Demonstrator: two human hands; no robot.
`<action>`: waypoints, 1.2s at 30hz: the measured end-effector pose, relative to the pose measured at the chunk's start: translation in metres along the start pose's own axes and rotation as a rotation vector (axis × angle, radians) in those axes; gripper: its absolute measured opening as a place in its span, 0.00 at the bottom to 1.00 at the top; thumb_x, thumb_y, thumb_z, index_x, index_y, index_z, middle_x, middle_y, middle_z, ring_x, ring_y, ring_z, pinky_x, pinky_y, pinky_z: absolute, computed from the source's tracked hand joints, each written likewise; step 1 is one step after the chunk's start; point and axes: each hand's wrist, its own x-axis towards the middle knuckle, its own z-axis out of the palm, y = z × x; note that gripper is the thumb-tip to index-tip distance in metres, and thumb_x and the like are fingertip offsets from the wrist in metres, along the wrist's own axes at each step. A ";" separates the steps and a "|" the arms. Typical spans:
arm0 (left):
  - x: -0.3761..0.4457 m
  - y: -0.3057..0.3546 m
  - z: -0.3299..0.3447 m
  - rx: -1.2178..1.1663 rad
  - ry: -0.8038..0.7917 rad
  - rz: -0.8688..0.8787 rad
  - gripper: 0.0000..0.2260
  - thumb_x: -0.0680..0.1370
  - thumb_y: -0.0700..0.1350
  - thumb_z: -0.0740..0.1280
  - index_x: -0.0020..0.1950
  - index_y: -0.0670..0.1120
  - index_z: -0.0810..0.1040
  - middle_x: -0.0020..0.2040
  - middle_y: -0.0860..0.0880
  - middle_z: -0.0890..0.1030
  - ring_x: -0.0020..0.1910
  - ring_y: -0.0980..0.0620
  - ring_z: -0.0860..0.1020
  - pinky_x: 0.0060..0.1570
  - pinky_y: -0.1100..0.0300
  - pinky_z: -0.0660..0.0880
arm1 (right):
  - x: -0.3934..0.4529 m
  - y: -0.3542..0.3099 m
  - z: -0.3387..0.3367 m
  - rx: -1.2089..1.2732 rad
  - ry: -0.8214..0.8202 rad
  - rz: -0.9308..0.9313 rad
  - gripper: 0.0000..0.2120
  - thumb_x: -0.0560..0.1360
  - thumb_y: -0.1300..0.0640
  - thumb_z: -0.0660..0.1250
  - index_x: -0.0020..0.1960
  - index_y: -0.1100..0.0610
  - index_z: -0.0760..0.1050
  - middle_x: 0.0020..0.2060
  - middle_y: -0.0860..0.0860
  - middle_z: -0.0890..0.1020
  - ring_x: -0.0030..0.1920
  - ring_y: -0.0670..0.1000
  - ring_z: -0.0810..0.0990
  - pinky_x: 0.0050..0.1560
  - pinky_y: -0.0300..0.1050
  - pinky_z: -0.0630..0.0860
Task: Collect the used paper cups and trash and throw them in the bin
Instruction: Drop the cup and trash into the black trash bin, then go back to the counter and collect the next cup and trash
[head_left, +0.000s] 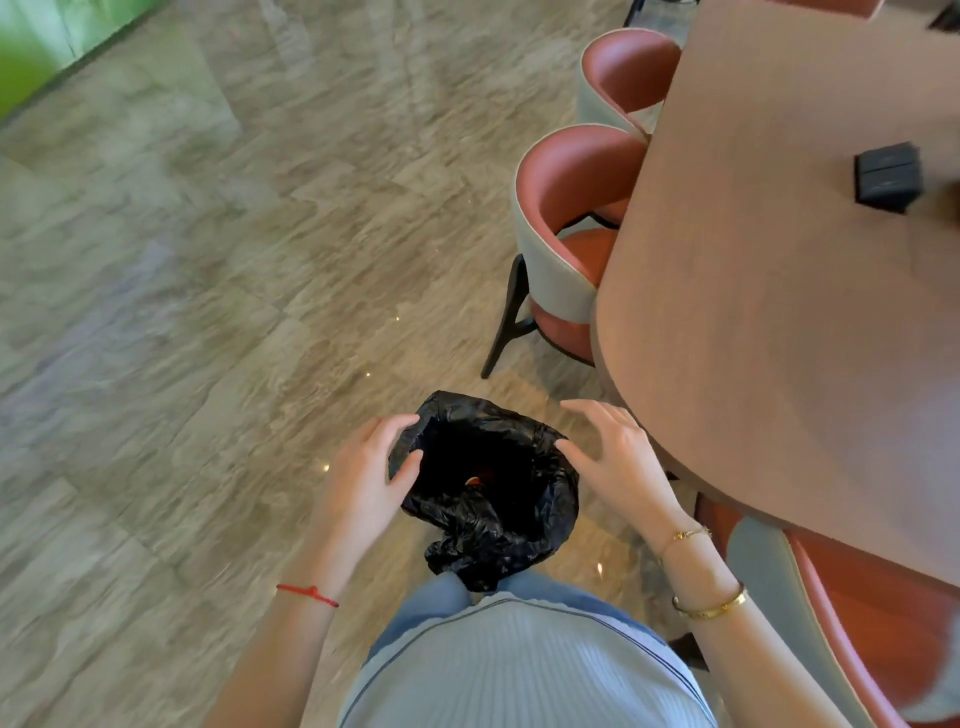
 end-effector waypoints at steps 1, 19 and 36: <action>-0.002 0.001 -0.002 0.006 -0.002 0.018 0.17 0.78 0.51 0.65 0.67 0.53 0.73 0.35 0.59 0.66 0.28 0.53 0.75 0.21 0.71 0.59 | -0.008 -0.002 -0.001 0.005 0.021 0.017 0.18 0.76 0.47 0.66 0.65 0.43 0.69 0.62 0.43 0.75 0.66 0.45 0.68 0.61 0.38 0.64; -0.049 0.076 0.028 -0.061 -0.381 0.669 0.16 0.77 0.45 0.68 0.64 0.51 0.75 0.62 0.56 0.76 0.62 0.60 0.73 0.61 0.63 0.69 | -0.262 -0.031 -0.002 0.058 0.486 0.600 0.20 0.75 0.50 0.69 0.66 0.48 0.72 0.60 0.44 0.77 0.64 0.45 0.70 0.61 0.37 0.64; -0.234 0.347 0.183 -0.151 -0.784 1.258 0.18 0.76 0.44 0.69 0.65 0.51 0.74 0.60 0.57 0.76 0.61 0.61 0.73 0.63 0.63 0.70 | -0.557 0.050 -0.070 0.067 0.939 1.121 0.18 0.72 0.59 0.73 0.61 0.56 0.77 0.57 0.51 0.81 0.61 0.52 0.75 0.63 0.35 0.63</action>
